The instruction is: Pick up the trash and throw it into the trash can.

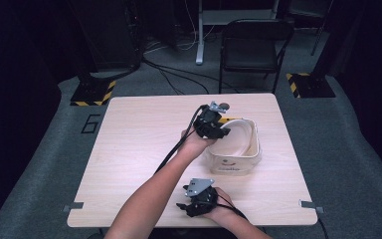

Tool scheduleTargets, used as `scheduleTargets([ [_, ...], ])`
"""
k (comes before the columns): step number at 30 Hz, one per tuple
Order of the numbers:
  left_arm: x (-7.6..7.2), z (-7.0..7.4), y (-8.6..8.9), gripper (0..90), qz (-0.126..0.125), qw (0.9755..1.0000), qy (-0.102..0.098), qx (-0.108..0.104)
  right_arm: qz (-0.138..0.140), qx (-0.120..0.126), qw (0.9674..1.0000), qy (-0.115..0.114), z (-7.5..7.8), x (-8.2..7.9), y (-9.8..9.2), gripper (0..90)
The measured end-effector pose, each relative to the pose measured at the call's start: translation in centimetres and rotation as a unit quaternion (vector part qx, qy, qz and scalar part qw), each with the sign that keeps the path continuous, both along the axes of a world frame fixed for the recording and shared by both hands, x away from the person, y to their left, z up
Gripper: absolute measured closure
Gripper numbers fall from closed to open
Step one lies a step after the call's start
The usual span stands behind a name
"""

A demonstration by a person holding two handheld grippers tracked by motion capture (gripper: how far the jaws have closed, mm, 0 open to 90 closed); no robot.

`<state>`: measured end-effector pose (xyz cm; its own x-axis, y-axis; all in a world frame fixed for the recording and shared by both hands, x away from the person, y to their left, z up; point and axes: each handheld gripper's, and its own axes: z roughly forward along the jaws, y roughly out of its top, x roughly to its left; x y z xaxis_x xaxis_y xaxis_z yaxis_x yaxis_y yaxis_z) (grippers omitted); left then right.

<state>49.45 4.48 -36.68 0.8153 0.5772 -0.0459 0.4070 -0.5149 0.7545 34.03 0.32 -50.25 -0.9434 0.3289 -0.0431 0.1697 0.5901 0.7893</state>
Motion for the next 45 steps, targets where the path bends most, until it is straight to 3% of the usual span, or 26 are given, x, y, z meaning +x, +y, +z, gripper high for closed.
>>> scheduleTargets([
  [5,-0.1,0.3,0.2,54.9,0.004,0.9999,0.007,-0.01,0.002,-0.008,0.9999,-0.009,-0.1,0.1,0.0,36.0],
  [14,-0.7,2.2,1.8,41.6,0.009,0.9995,-0.015,-0.027,0.001,-0.011,0.9999,-0.011,-0.1,0.1,0.0,36.0],
  [18,-0.9,3.0,2.8,38.4,0.015,0.9992,-0.013,-0.035,0.001,-0.011,0.9999,-0.007,-0.2,0.1,0.1,35.9],
  [31,-1.4,4.4,6.3,38.2,0.017,0.9987,-0.029,-0.038,0.0,-0.015,0.9998,-0.01,-0.3,0.2,0.1,35.9],
  [45,-1.9,3.5,9.9,38.3,0.036,0.9978,-0.028,-0.049,-0.006,-0.014,0.9998,-0.013,-0.4,0.3,0.0,36.0],
])
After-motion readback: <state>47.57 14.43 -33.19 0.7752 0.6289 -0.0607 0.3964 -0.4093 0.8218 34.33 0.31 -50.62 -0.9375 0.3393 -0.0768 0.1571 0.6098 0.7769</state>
